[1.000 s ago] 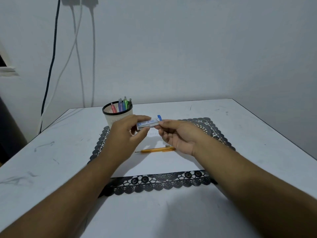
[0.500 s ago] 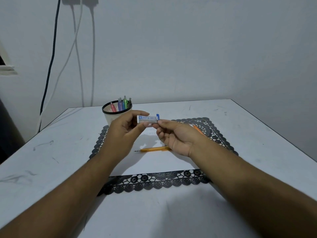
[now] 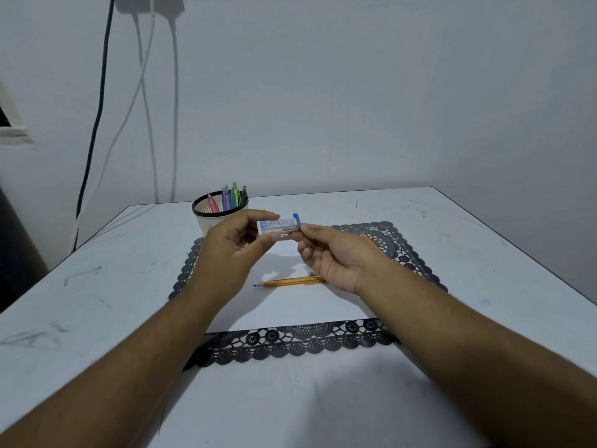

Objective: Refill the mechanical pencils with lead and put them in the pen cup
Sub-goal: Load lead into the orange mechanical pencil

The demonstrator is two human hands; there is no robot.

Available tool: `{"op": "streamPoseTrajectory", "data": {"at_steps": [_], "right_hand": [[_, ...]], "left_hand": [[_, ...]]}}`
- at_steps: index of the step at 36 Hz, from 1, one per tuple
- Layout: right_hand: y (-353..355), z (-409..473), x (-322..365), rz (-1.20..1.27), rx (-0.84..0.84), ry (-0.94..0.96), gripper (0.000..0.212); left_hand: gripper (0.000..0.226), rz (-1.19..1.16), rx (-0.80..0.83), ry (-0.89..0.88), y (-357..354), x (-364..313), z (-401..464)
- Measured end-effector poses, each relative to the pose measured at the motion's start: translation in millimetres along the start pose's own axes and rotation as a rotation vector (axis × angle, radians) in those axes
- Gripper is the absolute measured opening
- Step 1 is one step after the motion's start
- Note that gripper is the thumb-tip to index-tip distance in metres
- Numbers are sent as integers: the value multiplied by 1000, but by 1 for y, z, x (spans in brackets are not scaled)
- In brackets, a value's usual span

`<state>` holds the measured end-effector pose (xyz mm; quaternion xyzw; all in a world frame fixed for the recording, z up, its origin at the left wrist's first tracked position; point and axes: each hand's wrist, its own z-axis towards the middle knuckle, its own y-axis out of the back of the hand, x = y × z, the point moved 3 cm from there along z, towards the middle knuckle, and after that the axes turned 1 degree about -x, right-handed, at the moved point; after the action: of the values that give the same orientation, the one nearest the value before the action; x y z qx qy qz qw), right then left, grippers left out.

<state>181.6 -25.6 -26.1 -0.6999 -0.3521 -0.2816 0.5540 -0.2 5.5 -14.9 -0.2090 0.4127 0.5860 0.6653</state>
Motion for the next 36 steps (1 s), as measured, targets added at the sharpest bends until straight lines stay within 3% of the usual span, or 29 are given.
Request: {"op": "streamPoseTrajectory", "data": {"at_steps": [6,15,22,36], "right_hand": [[4,1,3,-68,-26,74,10],[5,-4,17,-416,-87,439,11],[3,-10,20,-622,-123,642,17],[-1,-9,19,-601,-87,699,8]], "left_hand": [[24,91,-17,-5,2,3,0],[22,450,-59,-26,3,-1,0],[24,532,-38,20,2,4,0],[22,504,-19,56,0,3,-2]]}}
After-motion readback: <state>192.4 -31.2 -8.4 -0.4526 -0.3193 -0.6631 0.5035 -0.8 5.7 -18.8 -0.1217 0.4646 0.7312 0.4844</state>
